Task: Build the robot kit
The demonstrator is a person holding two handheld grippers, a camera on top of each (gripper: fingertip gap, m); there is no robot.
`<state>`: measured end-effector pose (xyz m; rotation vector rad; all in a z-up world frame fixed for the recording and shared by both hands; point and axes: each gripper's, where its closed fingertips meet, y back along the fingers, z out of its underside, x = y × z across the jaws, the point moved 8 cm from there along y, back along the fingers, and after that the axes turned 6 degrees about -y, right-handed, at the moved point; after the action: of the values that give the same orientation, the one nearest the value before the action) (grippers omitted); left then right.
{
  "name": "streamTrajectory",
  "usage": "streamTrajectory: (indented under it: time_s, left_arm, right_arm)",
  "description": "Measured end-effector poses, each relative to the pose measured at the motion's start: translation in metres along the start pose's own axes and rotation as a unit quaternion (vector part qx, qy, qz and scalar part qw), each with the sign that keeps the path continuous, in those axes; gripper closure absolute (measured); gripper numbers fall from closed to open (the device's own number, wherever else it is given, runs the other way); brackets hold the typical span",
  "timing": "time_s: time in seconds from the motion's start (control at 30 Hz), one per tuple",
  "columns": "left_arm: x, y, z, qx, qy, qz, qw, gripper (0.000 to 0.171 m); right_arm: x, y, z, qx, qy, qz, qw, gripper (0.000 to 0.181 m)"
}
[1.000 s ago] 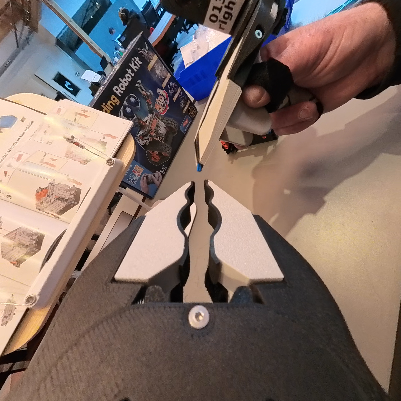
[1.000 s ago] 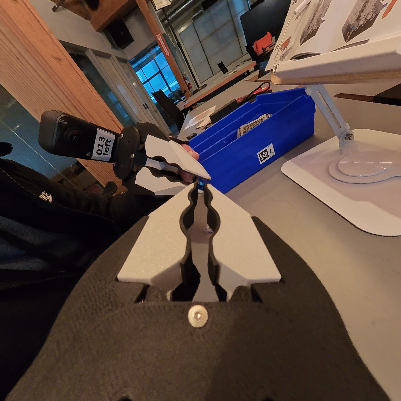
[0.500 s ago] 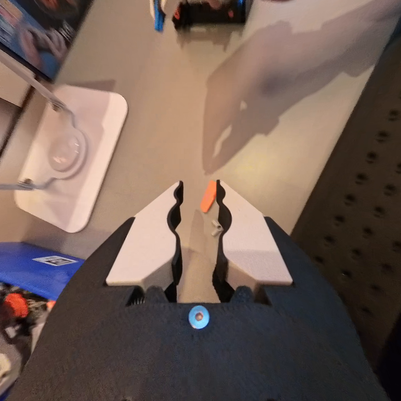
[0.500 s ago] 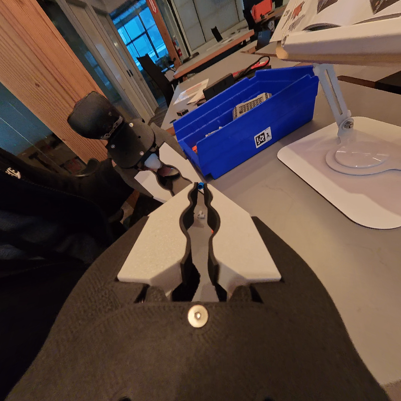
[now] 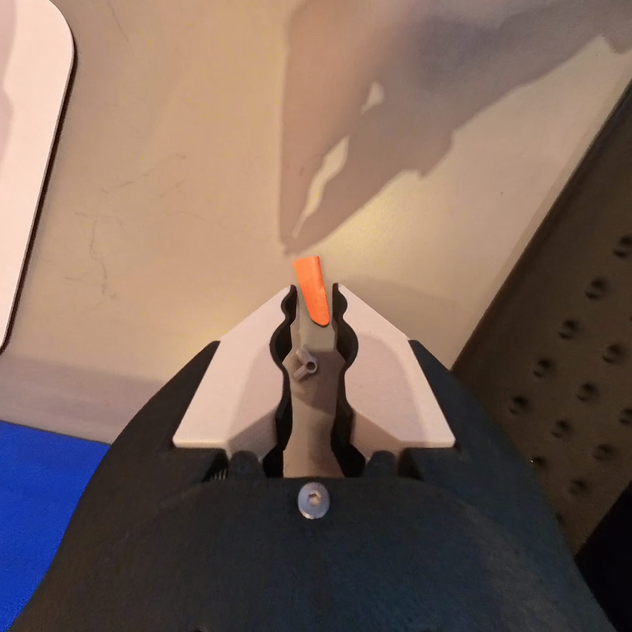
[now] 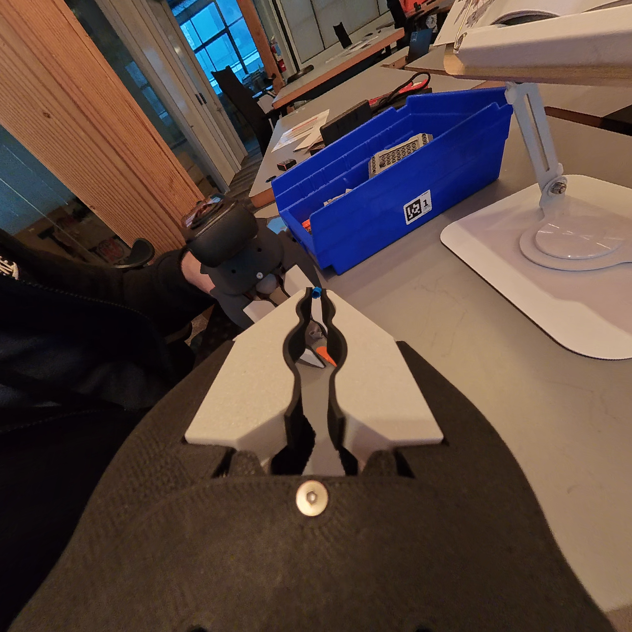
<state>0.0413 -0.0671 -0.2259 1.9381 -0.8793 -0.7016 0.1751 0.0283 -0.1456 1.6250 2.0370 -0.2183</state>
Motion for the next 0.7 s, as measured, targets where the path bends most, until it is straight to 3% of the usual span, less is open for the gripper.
streamTrajectory:
  time_s: [0.1, 0.5, 0.7]
  left_arm:
    - [0.0, -0.003, -0.004, 0.005, -0.007, 0.005, 1.0, 0.159]
    - [0.001, -0.001, -0.014, 0.061, -0.042, -0.011, 0.997, 0.16]
    - [0.007, -0.008, -0.017, 0.049, -0.081, -0.011, 0.995, 0.16]
  right_arm:
    - [0.0, 0.001, -0.001, 0.002, 0.0, 0.0, 1.0, 0.179]
    - [0.001, 0.005, -0.003, 0.005, 0.004, 0.01, 1.0, 0.179]
    - [0.002, 0.006, -0.002, 0.003, 0.004, 0.013, 1.0, 0.179]
